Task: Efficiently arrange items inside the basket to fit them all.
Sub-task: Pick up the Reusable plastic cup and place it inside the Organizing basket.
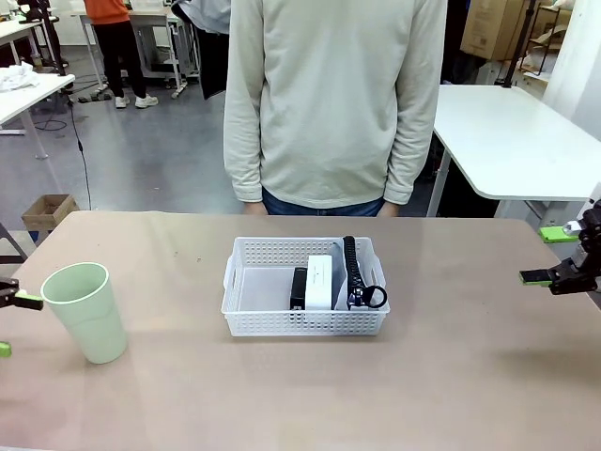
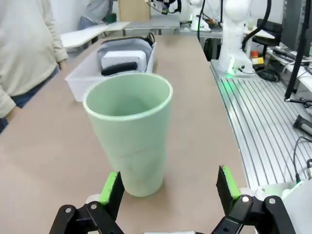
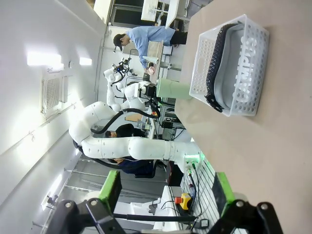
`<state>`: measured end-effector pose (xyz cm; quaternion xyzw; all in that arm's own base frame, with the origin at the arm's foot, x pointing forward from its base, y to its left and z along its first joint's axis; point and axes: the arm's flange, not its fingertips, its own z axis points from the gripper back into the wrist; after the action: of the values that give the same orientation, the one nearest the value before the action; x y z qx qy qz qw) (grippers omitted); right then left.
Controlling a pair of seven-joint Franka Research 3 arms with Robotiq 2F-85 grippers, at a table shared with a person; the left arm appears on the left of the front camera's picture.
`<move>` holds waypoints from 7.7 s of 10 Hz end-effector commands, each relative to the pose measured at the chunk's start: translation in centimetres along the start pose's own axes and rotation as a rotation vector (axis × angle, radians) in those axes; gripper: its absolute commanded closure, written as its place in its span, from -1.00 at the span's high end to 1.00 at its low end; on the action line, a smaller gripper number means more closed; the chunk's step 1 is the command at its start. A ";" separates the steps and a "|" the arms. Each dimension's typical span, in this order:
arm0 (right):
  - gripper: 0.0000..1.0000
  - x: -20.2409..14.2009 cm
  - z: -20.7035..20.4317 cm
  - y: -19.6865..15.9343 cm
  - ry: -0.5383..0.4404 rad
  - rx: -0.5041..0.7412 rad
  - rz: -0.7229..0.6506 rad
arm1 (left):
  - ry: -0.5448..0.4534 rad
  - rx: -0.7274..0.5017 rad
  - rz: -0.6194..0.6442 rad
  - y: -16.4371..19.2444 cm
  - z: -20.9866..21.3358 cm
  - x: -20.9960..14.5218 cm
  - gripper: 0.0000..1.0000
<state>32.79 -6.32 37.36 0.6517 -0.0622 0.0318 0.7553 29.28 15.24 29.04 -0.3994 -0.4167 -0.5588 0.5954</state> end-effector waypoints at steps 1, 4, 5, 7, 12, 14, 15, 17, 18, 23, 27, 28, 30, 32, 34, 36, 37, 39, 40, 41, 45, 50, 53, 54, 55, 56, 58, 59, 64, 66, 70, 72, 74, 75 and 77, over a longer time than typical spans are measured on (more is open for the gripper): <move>1.00 0.1 -0.1 0.4 -0.007 -0.008 -0.018 | -0.014 0.002 0.005 0.1 -1.2 -2.7 1.00; 1.00 0.1 -0.1 0.4 -0.007 -0.008 -0.018 | -0.002 -0.008 0.021 0.1 -0.6 -0.8 1.00; 1.00 0.1 -0.1 0.4 -0.007 -0.008 -0.018 | -0.002 -0.008 0.021 0.1 -0.6 -0.8 1.00; 1.00 0.1 -0.1 0.4 -0.007 -0.008 -0.018 | -0.002 -0.008 0.021 0.1 -0.6 -0.8 1.00; 1.00 0.1 -0.1 0.4 -0.007 -0.008 -0.018 | 0.095 0.059 0.033 1.6 -3.2 -3.6 1.00; 1.00 0.1 -0.1 0.4 -0.007 -0.008 -0.018 | 0.112 0.084 0.061 2.5 -3.7 -4.3 1.00; 1.00 0.1 -0.1 0.4 -0.007 -0.008 -0.018 | 0.105 0.056 0.077 2.6 -4.0 -4.6 1.00; 1.00 0.1 -0.1 0.4 -0.007 -0.008 -0.018 | 0.104 0.068 0.099 3.1 -4.7 -5.0 1.00; 1.00 0.1 -0.1 0.4 -0.007 -0.008 -0.018 | 0.101 0.072 0.104 3.0 -4.8 -5.1 1.00; 1.00 0.1 -0.1 0.4 -0.007 -0.008 -0.018 | 0.107 0.052 0.110 3.1 -4.2 -5.1 1.00; 1.00 0.1 -0.1 0.4 -0.007 -0.008 -0.018 | 0.107 0.052 0.110 3.1 -4.2 -5.1 1.00; 1.00 0.1 -0.1 0.4 -0.007 -0.008 -0.018 | 0.107 0.052 0.110 3.1 -4.2 -5.1 1.00; 1.00 0.1 -0.1 0.4 -0.007 -0.008 -0.018 | 0.111 0.066 0.120 3.2 -4.2 -5.3 1.00; 1.00 0.1 -0.1 0.4 -0.007 -0.008 -0.018 | 0.090 0.065 0.133 3.2 -5.5 -5.5 1.00; 1.00 0.1 -0.1 0.4 -0.007 -0.008 -0.018 | 0.113 0.109 0.126 3.4 -7.3 -4.8 1.00; 1.00 0.1 -0.1 0.4 -0.007 -0.008 -0.018 | 0.130 0.129 0.125 3.9 -8.6 -3.6 1.00; 1.00 0.1 -0.1 0.4 -0.007 -0.008 -0.018 | 0.129 0.113 0.123 4.0 -9.5 -3.2 1.00; 1.00 0.1 -0.1 0.4 -0.007 -0.008 -0.018 | 0.150 0.033 0.111 4.1 -11.1 -2.8 1.00; 1.00 0.1 -0.1 0.4 -0.007 -0.008 -0.018 | 0.154 0.012 0.105 4.1 -11.6 -2.6 1.00; 1.00 0.1 -0.1 0.4 -0.007 -0.008 -0.018 | 0.148 -0.016 0.095 4.0 -12.3 -2.5 1.00; 1.00 0.1 -0.1 0.4 -0.007 -0.008 -0.018 | 0.039 -0.041 0.104 4.4 -14.0 -2.0 1.00; 1.00 0.1 -0.1 0.4 -0.007 -0.008 -0.018 | -0.190 0.037 0.092 4.3 -13.3 -0.5 1.00; 1.00 0.1 -0.1 0.4 -0.007 -0.008 -0.018 | -0.208 0.047 0.068 4.3 -13.2 -0.3 1.00; 1.00 0.1 -0.1 0.4 -0.007 -0.008 -0.018 | -0.210 0.045 0.051 4.3 -13.2 -0.3 0.76; 1.00 0.1 -0.1 0.4 -0.007 -0.008 -0.018 | -0.213 0.034 0.061 4.2 -13.2 -0.2 -0.15; 1.00 0.1 -0.1 0.4 -0.007 -0.008 -0.018 | -0.208 0.037 0.052 4.0 -13.2 -0.2 -0.38; 1.00 0.1 -0.1 0.4 -0.007 -0.008 -0.018 | -0.219 0.050 0.042 3.6 -12.8 -0.1 -1.00; 1.00 0.1 -0.1 0.4 -0.007 -0.008 -0.018 | -0.221 0.069 0.034 3.3 -12.5 0.2 -0.43; 1.00 0.1 -0.1 0.4 -0.007 -0.008 -0.018 | -0.162 0.203 0.084 -0.6 -6.8 13.1 -1.00; 1.00 0.1 -0.1 0.4 -0.007 -0.008 -0.018 | -0.138 0.229 0.062 -1.9 -5.8 15.6 -0.43; 1.00 0.1 -0.1 0.4 -0.007 -0.008 -0.018 | -0.160 0.222 0.044 4.7 -2.4 14.8 -0.30; 1.00 0.1 -0.1 0.4 -0.007 -0.008 -0.018 | -0.148 0.220 0.061 4.4 -2.0 15.1 0.71; 1.00 0.1 -0.1 0.4 -0.007 -0.008 -0.018 | -0.111 0.241 0.237 3.9 -6.6 20.1 0.71; 1.00 0.1 -0.1 0.4 -0.007 -0.008 -0.018 | -0.039 0.165 0.341 3.4 -9.9 22.9 0.71; 1.00 0.1 -0.1 0.4 -0.007 -0.008 -0.018 | -0.019 0.227 0.538 2.7 -15.4 27.4 0.71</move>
<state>32.80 -6.29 37.36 0.6513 -0.0618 0.0320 0.7556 35.69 -4.67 48.99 -0.4215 -0.3833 -0.3702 0.7337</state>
